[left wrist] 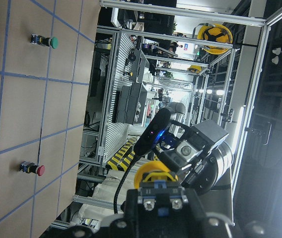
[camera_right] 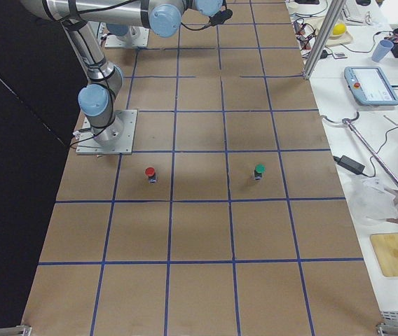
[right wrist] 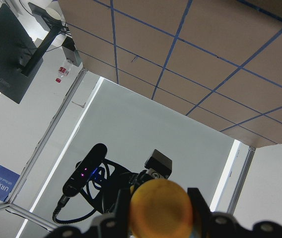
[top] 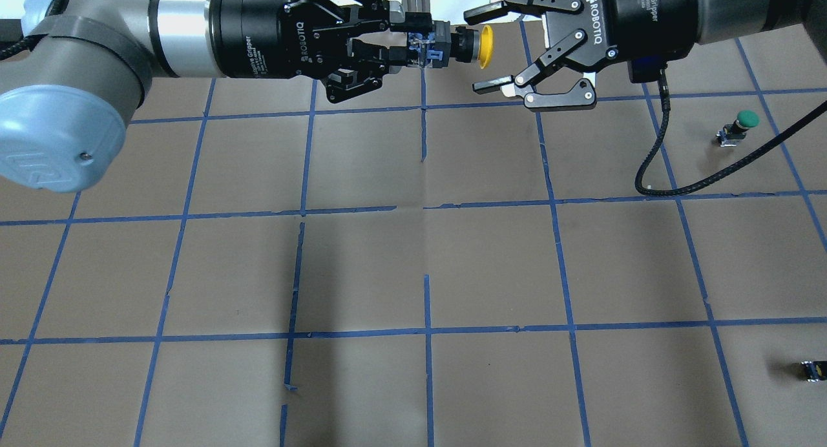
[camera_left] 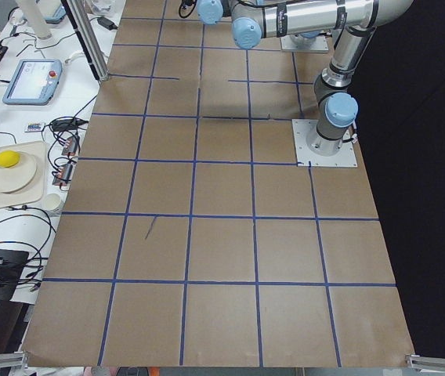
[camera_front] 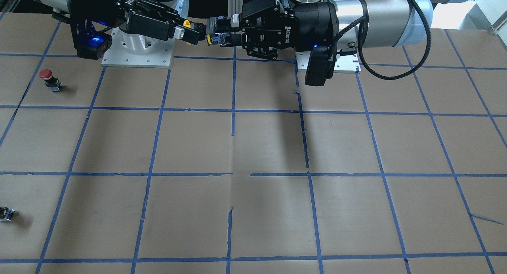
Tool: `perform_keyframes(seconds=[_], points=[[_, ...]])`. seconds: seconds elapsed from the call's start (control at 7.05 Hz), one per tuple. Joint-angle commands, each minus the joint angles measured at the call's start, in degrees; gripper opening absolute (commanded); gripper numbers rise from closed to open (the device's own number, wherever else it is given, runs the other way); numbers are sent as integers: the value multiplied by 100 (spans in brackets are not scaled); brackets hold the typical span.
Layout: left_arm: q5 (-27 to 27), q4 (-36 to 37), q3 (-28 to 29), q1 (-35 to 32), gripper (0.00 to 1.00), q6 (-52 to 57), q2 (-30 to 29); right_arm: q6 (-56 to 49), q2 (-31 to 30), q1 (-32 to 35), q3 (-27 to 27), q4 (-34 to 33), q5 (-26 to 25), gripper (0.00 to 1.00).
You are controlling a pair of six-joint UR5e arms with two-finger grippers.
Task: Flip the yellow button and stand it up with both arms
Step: 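Close the right gripper on the yellow cap held by the left gripper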
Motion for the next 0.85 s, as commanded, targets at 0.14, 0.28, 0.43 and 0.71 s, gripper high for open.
perform_keyframes(seconds=[0.14, 0.28, 0.43, 0.71], points=[[13, 5, 15, -2, 20, -20, -14, 0, -3, 0, 1, 25, 44, 24], [4, 5, 15, -2, 75, -133, -32, 0, -3, 0, 1, 25, 44, 23], [21, 39, 68, -2, 99, -239, -32, 0, 6, -8, 1, 25, 44, 22], [83, 336, 94, -2, 100, -642, -49, 0, 41, -17, 1, 7, 0, 22]])
